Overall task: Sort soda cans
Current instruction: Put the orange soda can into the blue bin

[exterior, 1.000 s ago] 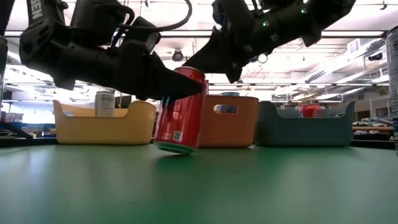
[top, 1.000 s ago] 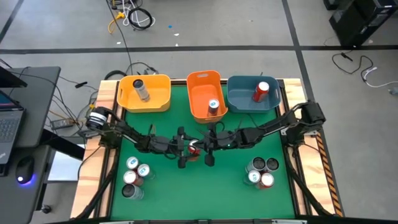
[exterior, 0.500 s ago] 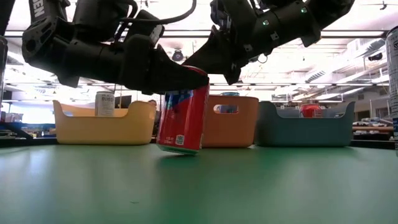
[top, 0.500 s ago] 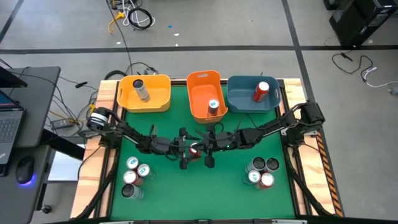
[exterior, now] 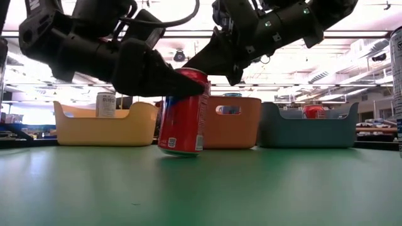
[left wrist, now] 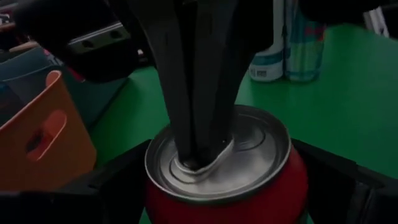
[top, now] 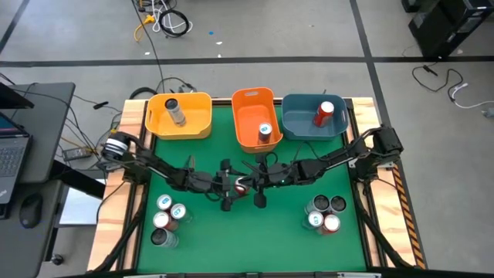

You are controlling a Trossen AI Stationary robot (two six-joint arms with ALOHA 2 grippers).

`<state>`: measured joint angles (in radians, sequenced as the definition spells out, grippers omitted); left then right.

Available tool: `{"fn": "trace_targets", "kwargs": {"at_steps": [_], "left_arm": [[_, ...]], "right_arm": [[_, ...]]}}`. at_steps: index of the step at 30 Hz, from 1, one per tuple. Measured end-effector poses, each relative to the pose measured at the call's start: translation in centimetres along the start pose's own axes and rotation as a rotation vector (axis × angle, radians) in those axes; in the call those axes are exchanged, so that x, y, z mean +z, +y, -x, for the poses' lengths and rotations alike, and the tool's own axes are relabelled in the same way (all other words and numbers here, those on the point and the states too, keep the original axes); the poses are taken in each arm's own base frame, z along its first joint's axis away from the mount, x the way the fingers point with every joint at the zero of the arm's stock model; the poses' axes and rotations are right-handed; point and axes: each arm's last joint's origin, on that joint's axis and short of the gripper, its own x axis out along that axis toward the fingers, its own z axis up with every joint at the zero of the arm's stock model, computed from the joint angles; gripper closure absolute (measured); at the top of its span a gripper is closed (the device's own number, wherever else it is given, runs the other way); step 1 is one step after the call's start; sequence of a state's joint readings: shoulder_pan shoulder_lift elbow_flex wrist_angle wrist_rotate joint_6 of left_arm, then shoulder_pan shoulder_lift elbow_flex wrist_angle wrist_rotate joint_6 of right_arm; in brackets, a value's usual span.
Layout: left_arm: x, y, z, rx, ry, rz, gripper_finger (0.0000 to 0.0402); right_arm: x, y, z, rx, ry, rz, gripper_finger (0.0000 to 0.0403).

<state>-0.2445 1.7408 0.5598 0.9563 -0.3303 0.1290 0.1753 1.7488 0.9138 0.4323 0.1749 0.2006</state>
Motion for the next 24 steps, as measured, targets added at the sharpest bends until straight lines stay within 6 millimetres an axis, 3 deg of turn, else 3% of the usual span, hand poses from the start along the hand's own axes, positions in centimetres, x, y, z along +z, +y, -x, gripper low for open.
{"fn": "trace_targets", "kwargs": {"at_steps": [17,24], "left_arm": [[3.1,1.6,4.1,-0.011,0.179,-0.024,0.0054],[5.1,2.1,6.5,-0.03,0.161,-0.003,0.0071]], "right_arm": [[0.7,-0.4,-0.1,0.004,-0.072,0.023,0.04],[0.9,-0.4,-0.1,0.005,-0.094,0.032,0.0398]]}}
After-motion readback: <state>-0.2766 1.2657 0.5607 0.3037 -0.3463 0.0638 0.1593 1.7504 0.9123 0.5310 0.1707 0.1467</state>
